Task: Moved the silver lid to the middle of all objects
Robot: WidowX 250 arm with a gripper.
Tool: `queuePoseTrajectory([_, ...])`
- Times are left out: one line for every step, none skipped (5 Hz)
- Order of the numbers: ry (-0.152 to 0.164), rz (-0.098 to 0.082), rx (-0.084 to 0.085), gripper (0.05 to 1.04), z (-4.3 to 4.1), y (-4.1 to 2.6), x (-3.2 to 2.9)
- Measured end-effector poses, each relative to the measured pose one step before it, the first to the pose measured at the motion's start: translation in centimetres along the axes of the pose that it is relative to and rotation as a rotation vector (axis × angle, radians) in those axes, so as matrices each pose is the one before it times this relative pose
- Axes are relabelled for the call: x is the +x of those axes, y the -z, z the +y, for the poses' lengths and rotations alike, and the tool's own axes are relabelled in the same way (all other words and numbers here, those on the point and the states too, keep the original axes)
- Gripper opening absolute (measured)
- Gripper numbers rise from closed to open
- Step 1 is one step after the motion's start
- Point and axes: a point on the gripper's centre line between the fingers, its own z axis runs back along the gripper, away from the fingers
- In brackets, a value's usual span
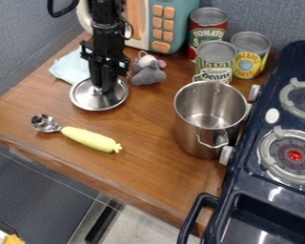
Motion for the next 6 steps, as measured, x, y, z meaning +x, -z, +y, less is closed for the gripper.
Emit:
queuePoseTrajectory([-0.0121,-0.0486,0.0190,0.263,-0.729,-3.388,-1.864])
queuePoseTrajectory([-0.0386,-0.0221,0.0123,0.263,0.084,-1.623,-1.480])
queuePoseTrajectory([-0.0045,-0.0074,0.0075,0.263,-0.076,-0.103,0.194])
queuePoseTrajectory([0.0546,0.0184,0.0282,0.263,-1.059,0.392,1.533])
queuePoseTrajectory([0.0826,0.0588,0.0538,0.263,-2.276,1.347,1.276])
queuePoseTrajectory([0.0743,0.0101,0.0113,0.263,-2.393,0.418,0.357])
